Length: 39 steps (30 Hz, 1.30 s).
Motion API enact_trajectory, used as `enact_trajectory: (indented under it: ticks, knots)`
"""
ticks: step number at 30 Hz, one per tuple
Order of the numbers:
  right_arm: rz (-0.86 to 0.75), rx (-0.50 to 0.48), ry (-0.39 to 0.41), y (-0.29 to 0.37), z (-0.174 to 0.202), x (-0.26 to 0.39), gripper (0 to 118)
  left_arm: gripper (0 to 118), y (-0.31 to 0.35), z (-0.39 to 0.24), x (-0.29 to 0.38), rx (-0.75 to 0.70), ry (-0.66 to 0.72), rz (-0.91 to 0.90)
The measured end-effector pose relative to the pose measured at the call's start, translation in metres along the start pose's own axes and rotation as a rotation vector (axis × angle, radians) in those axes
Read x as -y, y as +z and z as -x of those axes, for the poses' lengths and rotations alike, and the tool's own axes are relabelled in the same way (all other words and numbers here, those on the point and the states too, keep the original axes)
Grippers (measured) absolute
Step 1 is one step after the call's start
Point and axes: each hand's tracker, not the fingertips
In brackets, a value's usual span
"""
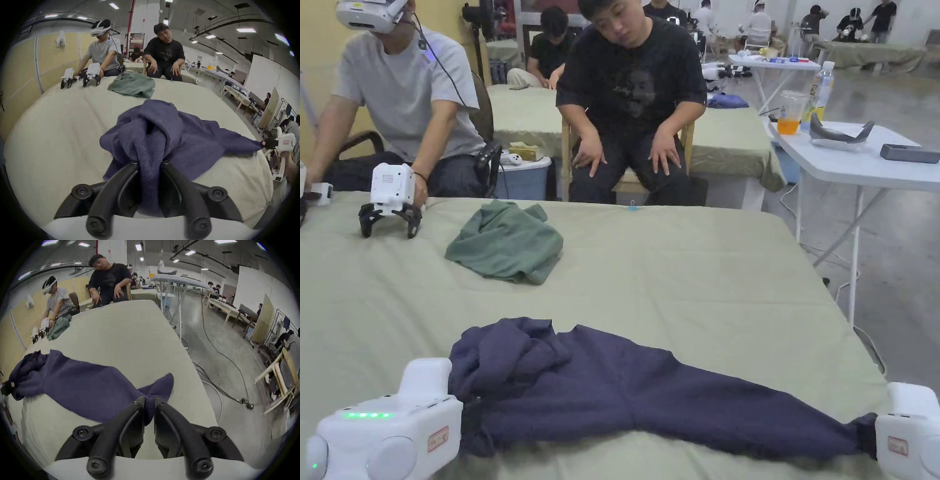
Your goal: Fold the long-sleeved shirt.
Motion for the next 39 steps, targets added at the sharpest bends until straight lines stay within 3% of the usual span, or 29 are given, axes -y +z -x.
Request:
enact_trajectory:
  ticks: [10, 12, 14, 15, 16, 17, 20, 26, 28, 29, 30, 31, 32, 34, 35, 37, 39]
  knots:
    - [0.046, 0.007, 0.07, 0.081, -0.022, 0.084, 24, 19, 0.096, 0.003, 0.065, 0.041, -0.043, 0.06]
    - [0.056, -0.005, 0.056, 0.088, -0.023, 0.094, 33, 46, 0.1, 0.003, 0.076, 0.034, -0.054, 0.073]
    - [0.008, 0.017, 0.054, 0.099, -0.015, 0.098, 52, 72, 0.103, 0.004, 0.079, 0.001, -0.056, 0.085]
    - [-0.01, 0.05, 0.057, 0.103, -0.01, 0.095, 104, 118, 0.107, 0.003, 0.078, -0.022, -0.05, 0.088]
    - [-0.018, 0.073, 0.06, 0.107, -0.005, 0.089, 118, 118, 0.121, 0.007, 0.075, -0.06, -0.073, -0.023]
    - [-0.106, 0.044, 0.061, 0.133, 0.002, 0.071, 118, 118, 0.126, 0.005, 0.067, -0.006, -0.016, -0.025]
    - [-0.211, 0.046, 0.03, 0.147, 0.021, 0.031, 118, 118, 0.146, 0.001, 0.014, -0.034, 0.002, -0.11]
    - [-0.493, -0.116, -0.03, 0.229, 0.079, -0.044, 118, 118, 0.208, -0.04, -0.09, -0.044, -0.039, -0.357]
    - [-0.528, -0.168, -0.029, 0.249, 0.095, -0.06, 118, 105, 0.225, -0.062, -0.102, -0.031, -0.075, -0.424]
    - [-0.54, -0.191, -0.005, 0.257, 0.104, -0.067, 118, 81, 0.232, -0.07, -0.098, -0.018, -0.053, -0.459]
    - [-0.577, -0.193, 0.022, 0.264, 0.112, -0.069, 104, 22, 0.239, -0.078, -0.098, -0.02, -0.072, -0.503]
    - [-0.612, -0.199, 0.044, 0.267, 0.118, -0.069, 71, 4, 0.234, -0.08, -0.1, -0.021, -0.088, -0.51]
    - [-0.633, -0.208, 0.067, 0.271, 0.125, -0.07, 14, 4, 0.236, -0.084, -0.098, -0.066, -0.102, -0.495]
    - [-0.646, -0.077, 0.122, 0.274, 0.139, -0.068, 9, 4, 0.236, -0.073, -0.101, -0.019, -0.084, -0.517]
    - [-0.691, -0.043, 0.093, 0.275, 0.141, -0.07, 9, 4, 0.237, -0.073, -0.098, -0.018, -0.089, -0.506]
    - [-0.677, -0.165, 0.091, 0.274, 0.139, -0.076, 9, 4, 0.234, -0.068, -0.098, -0.042, -0.12, -0.496]
    - [-0.676, -0.152, 0.075, 0.274, 0.14, -0.066, 9, 4, 0.237, -0.069, -0.089, -0.042, -0.115, -0.479]
